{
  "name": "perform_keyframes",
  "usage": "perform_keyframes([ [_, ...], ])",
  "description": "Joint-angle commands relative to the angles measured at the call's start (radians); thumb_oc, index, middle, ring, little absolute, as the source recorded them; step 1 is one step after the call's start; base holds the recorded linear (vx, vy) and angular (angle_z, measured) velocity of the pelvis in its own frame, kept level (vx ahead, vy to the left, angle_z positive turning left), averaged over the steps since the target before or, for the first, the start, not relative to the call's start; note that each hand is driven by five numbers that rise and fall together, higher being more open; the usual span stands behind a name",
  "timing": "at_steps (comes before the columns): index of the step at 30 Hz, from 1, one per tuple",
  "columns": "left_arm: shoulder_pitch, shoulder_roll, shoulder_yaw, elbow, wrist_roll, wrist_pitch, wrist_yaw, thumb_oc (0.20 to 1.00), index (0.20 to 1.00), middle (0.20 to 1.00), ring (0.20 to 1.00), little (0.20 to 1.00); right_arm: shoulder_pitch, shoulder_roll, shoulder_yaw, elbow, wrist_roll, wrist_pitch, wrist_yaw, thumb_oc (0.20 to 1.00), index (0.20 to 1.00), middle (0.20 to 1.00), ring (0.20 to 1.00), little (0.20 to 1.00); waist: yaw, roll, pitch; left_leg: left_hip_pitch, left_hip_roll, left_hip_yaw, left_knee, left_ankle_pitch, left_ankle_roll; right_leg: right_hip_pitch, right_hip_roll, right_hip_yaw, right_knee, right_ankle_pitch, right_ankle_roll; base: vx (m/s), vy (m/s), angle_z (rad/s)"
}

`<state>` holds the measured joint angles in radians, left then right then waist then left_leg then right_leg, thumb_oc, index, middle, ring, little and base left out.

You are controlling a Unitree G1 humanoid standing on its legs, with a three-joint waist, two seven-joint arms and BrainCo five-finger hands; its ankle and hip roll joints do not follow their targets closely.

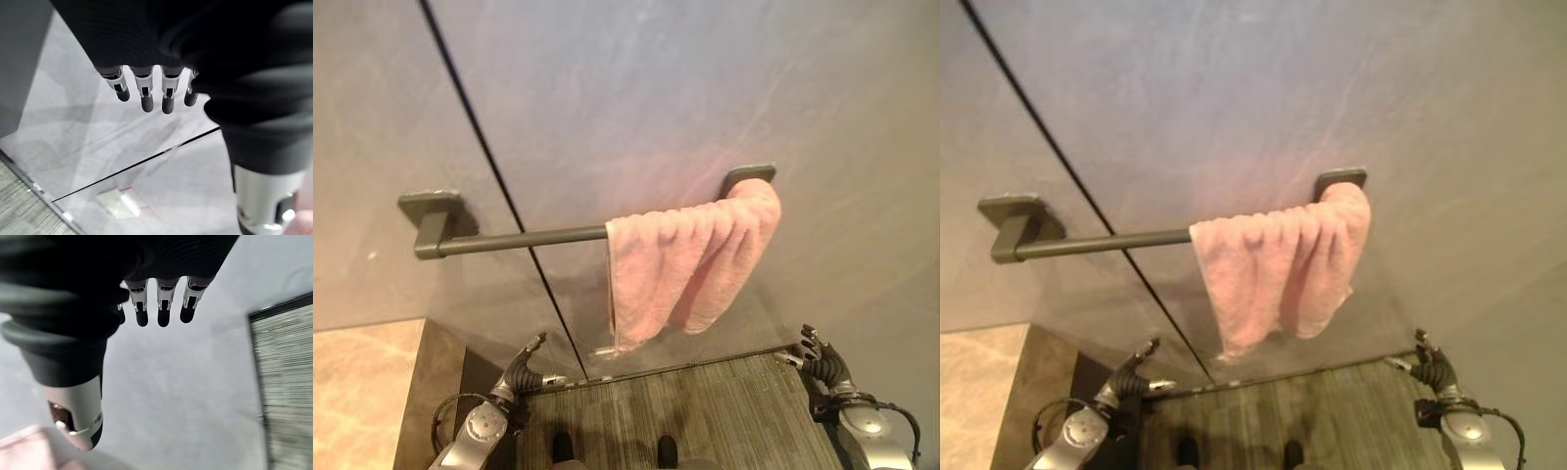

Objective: Put brush and paste in cup on sink, flatten towel.

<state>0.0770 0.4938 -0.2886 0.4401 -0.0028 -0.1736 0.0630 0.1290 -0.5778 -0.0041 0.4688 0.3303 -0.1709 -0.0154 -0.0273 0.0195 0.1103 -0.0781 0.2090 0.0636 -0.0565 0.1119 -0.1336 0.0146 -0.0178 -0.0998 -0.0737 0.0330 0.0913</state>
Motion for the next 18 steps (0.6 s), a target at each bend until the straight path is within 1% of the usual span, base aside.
perform_keyframes([
  [1,-0.066,0.045,0.052,-0.049,-0.050,-0.062,0.022,1.000,1.000,1.000,1.000,1.000,-0.066,-0.032,-0.021,-0.059,0.074,-0.061,0.020,1.000,1.000,1.000,1.000,1.000,0.006,-0.079,-0.004,0.013,-0.108,0.068,0.052,-0.031,0.037,-0.047,-0.029,-0.028,0.110,-0.022,0.013,0.00,-0.021,0.27],
  [2,-0.066,0.045,0.053,-0.049,-0.049,-0.062,0.022,1.000,1.000,1.000,1.000,1.000,-0.066,-0.032,-0.021,-0.058,0.074,-0.061,0.020,1.000,1.000,1.000,1.000,1.000,0.006,-0.079,-0.004,0.013,-0.108,0.068,0.053,-0.031,0.037,-0.047,-0.029,-0.028,0.110,-0.022,0.013,0.01,0.019,0.11],
  [3,-0.071,0.052,0.049,-0.068,-0.064,-0.067,0.012,1.000,1.000,1.000,1.000,1.000,-0.099,-0.066,0.003,-0.066,0.084,-0.060,0.034,1.000,1.000,1.000,1.000,1.000,0.009,-0.072,-0.008,0.019,-0.112,0.057,0.049,-0.028,0.036,-0.043,-0.029,-0.027,0.110,-0.021,0.013,0.02,0.032,0.07],
  [5,-0.069,0.056,0.049,-0.082,-0.068,-0.068,0.006,1.000,1.000,1.000,1.000,1.000,-0.106,-0.073,0.012,-0.082,0.089,-0.056,0.045,1.000,1.000,1.000,1.000,1.000,0.009,-0.070,-0.013,0.028,-0.113,0.061,0.035,-0.028,0.039,-0.041,-0.028,-0.025,0.109,-0.020,0.014,0.04,0.048,0.07],
  [6,-0.067,0.074,0.042,-0.122,-0.086,-0.074,-0.012,1.000,1.000,1.000,1.000,1.000,-0.130,-0.100,0.041,-0.101,0.114,-0.049,0.073,1.000,1.000,1.000,1.000,1.000,0.012,-0.064,-0.029,0.053,-0.118,0.070,0.007,-0.027,0.042,-0.032,-0.033,-0.020,0.104,-0.015,0.018,0.06,0.069,0.08],
  [10,-0.097,0.106,0.011,-0.194,-0.122,-0.083,-0.047,1.000,1.000,1.000,1.000,1.000,-0.173,-0.140,0.096,-0.120,0.117,-0.032,0.105,1.000,1.000,1.000,1.000,1.000,0.018,-0.064,-0.049,0.086,-0.123,0.089,-0.017,-0.034,0.046,-0.016,-0.048,-0.008,0.085,-0.006,0.025,0.05,0.071,0.02],
  [12,-0.119,0.109,-0.009,-0.207,-0.139,-0.085,-0.055,1.000,1.000,1.000,1.000,1.000,-0.197,-0.146,0.123,-0.124,0.121,-0.024,0.112,1.000,1.000,1.000,1.000,1.000,0.018,-0.064,-0.055,0.097,-0.124,0.096,-0.022,-0.039,0.048,-0.008,-0.052,-0.003,0.076,-0.001,0.028,0.03,0.046,-0.13],
  [14,-0.171,0.111,-0.056,-0.232,-0.160,-0.091,-0.068,1.000,1.000,1.000,1.000,1.000,-0.238,-0.153,0.168,-0.130,0.127,-0.020,0.130,1.000,1.000,1.000,1.000,1.000,0.016,-0.066,-0.064,0.111,-0.124,0.102,-0.028,-0.045,0.049,0.003,-0.057,0.005,0.063,0.005,0.031,0.03,0.035,-0.16],
  [15,-0.172,0.110,-0.056,-0.232,-0.160,-0.091,-0.068,1.000,1.000,1.000,1.000,1.000,-0.239,-0.153,0.168,-0.129,0.127,-0.020,0.130,1.000,1.000,1.000,1.000,1.000,0.016,-0.066,-0.063,0.111,-0.124,0.103,-0.028,-0.045,0.049,0.003,-0.057,0.006,0.063,0.005,0.032,0.02,0.020,-0.07],
  [17,-0.219,0.105,-0.106,-0.258,-0.183,-0.099,-0.087,1.000,1.000,1.000,1.000,1.000,-0.268,-0.151,0.211,-0.132,0.160,-0.017,0.157,1.000,1.000,1.000,1.000,1.000,0.013,-0.067,-0.070,0.118,-0.126,0.108,-0.031,-0.049,0.048,0.009,-0.058,0.008,0.055,0.010,0.034,0.01,0.005,-0.02],
  [18,-0.220,0.105,-0.106,-0.258,-0.183,-0.099,-0.087,1.000,1.000,1.000,1.000,1.000,-0.268,-0.151,0.211,-0.132,0.161,-0.017,0.158,1.000,1.000,1.000,1.000,1.000,0.013,-0.067,-0.070,0.118,-0.126,0.108,-0.031,-0.049,0.048,0.010,-0.058,0.009,0.054,0.010,0.034,0.02,0.000,-0.04],
])
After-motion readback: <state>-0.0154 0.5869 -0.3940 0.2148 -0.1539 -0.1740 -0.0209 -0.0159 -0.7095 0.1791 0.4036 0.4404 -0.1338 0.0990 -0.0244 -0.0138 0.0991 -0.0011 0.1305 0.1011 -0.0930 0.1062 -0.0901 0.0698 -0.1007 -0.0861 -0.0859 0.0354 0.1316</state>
